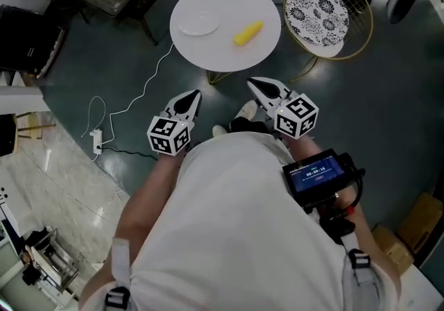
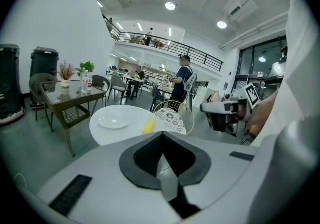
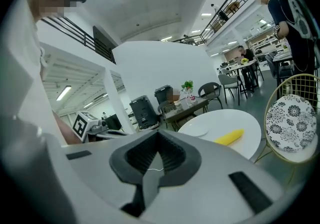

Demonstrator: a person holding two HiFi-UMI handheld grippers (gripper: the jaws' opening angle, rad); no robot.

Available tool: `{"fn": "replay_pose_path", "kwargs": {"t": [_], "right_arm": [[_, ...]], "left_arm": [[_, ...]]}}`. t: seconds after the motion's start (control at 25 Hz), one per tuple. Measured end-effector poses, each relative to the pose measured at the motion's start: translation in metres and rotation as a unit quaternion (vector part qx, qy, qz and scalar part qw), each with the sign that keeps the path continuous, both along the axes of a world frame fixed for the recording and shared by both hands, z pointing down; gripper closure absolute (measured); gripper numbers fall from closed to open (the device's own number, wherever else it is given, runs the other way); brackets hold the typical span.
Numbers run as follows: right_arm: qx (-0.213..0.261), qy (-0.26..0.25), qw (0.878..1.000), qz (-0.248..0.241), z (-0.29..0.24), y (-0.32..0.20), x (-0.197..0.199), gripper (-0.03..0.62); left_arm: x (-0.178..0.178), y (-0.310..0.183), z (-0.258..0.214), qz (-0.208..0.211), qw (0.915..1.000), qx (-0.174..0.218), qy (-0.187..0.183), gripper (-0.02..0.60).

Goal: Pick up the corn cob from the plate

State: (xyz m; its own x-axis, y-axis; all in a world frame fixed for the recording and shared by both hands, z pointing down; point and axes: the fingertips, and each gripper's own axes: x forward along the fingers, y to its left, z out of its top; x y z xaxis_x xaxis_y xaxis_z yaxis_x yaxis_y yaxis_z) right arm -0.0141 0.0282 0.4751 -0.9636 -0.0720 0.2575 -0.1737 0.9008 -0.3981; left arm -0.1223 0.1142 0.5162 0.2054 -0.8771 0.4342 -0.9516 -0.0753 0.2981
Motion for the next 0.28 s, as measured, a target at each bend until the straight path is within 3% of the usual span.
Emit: {"fn": "replay_pose_path", "kwargs": {"t": [0.28], "right_arm": [[0.008,-0.001,1.000,0.000,-0.008,0.023,-0.006,0.586]], "left_arm": [[-0.008,0.020,-0.010,0.001,0.9999,0.009,-0.006,0.574]]}}
